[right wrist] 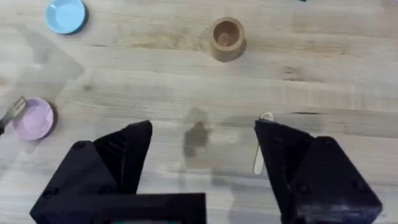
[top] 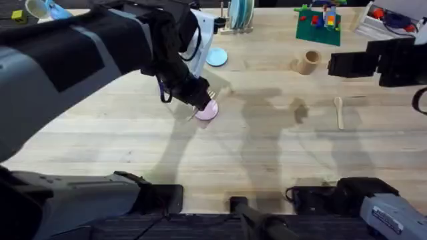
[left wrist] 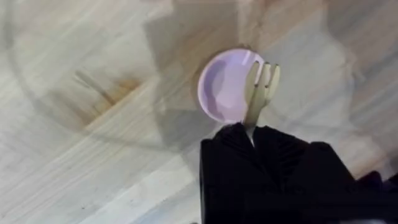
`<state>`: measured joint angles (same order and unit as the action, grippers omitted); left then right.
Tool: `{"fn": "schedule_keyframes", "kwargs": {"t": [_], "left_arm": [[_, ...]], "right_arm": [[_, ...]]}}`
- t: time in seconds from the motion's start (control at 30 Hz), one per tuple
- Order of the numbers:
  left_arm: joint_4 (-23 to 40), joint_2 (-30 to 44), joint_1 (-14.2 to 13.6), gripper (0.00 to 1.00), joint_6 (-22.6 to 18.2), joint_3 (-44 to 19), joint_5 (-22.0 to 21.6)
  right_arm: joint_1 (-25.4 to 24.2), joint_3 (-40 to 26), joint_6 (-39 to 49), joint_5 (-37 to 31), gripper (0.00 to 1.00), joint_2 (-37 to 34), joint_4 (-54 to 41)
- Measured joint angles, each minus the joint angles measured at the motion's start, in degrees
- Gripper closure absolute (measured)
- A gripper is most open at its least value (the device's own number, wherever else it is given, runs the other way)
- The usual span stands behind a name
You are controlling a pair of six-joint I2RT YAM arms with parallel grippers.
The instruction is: Pick up a utensil and set it on the pink plate, then put the other utensil in the container.
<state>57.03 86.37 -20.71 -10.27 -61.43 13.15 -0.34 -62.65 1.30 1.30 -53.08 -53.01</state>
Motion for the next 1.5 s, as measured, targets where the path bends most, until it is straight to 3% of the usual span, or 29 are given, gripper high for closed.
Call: {"fn": "schedule_keyframes", "kwargs": {"t": [0.77,1.13,1.5], "left_arm": [[-4.01,1.16,-0.89,0.959,1.95,0.0,-0.94],[-4.61,7.7,-1.27,0.959,2.17,0.0,-0.94],[-6.11,8.07,-1.29,0.959,2.19,0.0,-0.94]], "right_arm": [[0.0,0.0,0.0,0.0,0.007,0.0,0.0],[0.0,0.0,0.0,0.0,0.007,-0.02,-0.02],[0.0,0.0,0.0,0.0,0.008,-0.02,0.0]]}}
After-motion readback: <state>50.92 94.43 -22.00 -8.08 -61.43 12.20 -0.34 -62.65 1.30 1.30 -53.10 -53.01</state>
